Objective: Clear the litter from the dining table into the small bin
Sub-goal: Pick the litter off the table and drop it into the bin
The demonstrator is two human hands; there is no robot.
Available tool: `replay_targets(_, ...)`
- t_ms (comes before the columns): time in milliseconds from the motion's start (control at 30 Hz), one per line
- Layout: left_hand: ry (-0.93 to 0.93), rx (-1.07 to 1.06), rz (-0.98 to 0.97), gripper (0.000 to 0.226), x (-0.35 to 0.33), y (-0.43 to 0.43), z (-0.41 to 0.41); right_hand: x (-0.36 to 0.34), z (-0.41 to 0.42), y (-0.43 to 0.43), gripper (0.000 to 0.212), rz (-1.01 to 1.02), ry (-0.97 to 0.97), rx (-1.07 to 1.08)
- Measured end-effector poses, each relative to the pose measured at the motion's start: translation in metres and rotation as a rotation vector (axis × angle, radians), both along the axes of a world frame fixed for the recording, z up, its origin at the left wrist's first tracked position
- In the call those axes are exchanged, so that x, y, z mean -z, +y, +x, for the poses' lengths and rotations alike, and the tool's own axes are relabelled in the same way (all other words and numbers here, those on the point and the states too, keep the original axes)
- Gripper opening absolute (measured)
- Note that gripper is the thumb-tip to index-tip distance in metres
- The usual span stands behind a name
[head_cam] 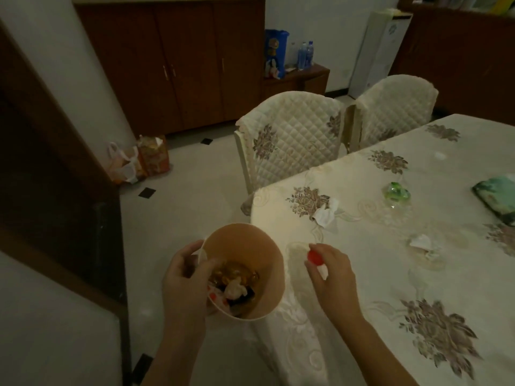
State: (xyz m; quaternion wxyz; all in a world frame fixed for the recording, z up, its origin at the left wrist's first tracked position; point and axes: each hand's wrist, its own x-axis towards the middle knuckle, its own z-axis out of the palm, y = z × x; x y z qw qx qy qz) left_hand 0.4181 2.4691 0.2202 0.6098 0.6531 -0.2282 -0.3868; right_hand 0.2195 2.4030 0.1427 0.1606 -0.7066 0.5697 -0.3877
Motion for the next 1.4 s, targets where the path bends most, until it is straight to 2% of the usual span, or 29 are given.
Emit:
replay_targets(100, -0.019, 0.005, -0.021, 0.026, -0.007, -0.016, 0.000, -0.067, 0.020, -0.012, 0.035, -0.182, -0.131, -0.067)
replay_targets(200, -0.032, 0.019, -0.047, 0.025, -0.012, -0.033, 0.001, -0.105, 0.043, -0.017, 0.036, -0.178, -0.156, -0.249)
replay_targets(267, -0.027, 0.049, -0.067, 0.022, -0.014, -0.046, 0.003, -0.104, 0.063, -0.024, 0.034, -0.138, -0.041, -0.340)
replay_targets(367, -0.019, 0.118, -0.082, 0.022, -0.013, -0.071, 0.011, -0.087, 0.089, -0.042, 0.035, -0.120, 0.232, -0.327)
replay_targets(467, -0.017, 0.197, -0.098, 0.023, -0.013, -0.099, 0.023, -0.081, 0.103, -0.061, 0.043, 0.106, 0.268, -0.329)
replay_targets(567, -0.023, 0.290, -0.086, 0.018, -0.011, -0.129, 0.040, -0.089, 0.110, -0.075, 0.036, 0.052, 0.142, -0.192)
replay_targets(700, -0.041, 0.380, -0.058, 0.029, -0.009, -0.162, 0.052, -0.083, 0.086, -0.100, 0.018, -0.122, -0.034, 0.222)
replay_targets(833, -0.028, 0.464, -0.039, 0.033, -0.008, -0.189, 0.061, -0.040, 0.050, -0.126, 0.027, 0.079, -0.035, 0.509)
replay_targets(1033, -0.040, 0.506, -0.011, 0.031, -0.004, -0.219, 0.064, 0.020, 0.026, -0.154, 0.056, 0.418, 0.046, 0.622)
replay_targets(1100, -0.036, 0.511, -0.011, 0.030, -0.003, -0.228, 0.064, 0.032, 0.023, -0.163, 0.059, 0.495, 0.074, 0.611)
replay_targets(1233, -0.041, 0.532, -0.037, 0.029, -0.007, -0.242, 0.057, 0.053, 0.016, -0.172, 0.039, 0.402, 0.198, 0.562)
replay_targets(1333, -0.031, 0.561, -0.042, 0.029, -0.011, -0.252, 0.048, 0.053, 0.010, -0.172, 0.023, 0.360, 0.064, 0.638)
replay_targets(1400, -0.039, 0.583, -0.037, 0.032, -0.012, -0.259, 0.039, 0.044, 0.003, -0.172, 0.020, 0.361, -0.017, 0.705)
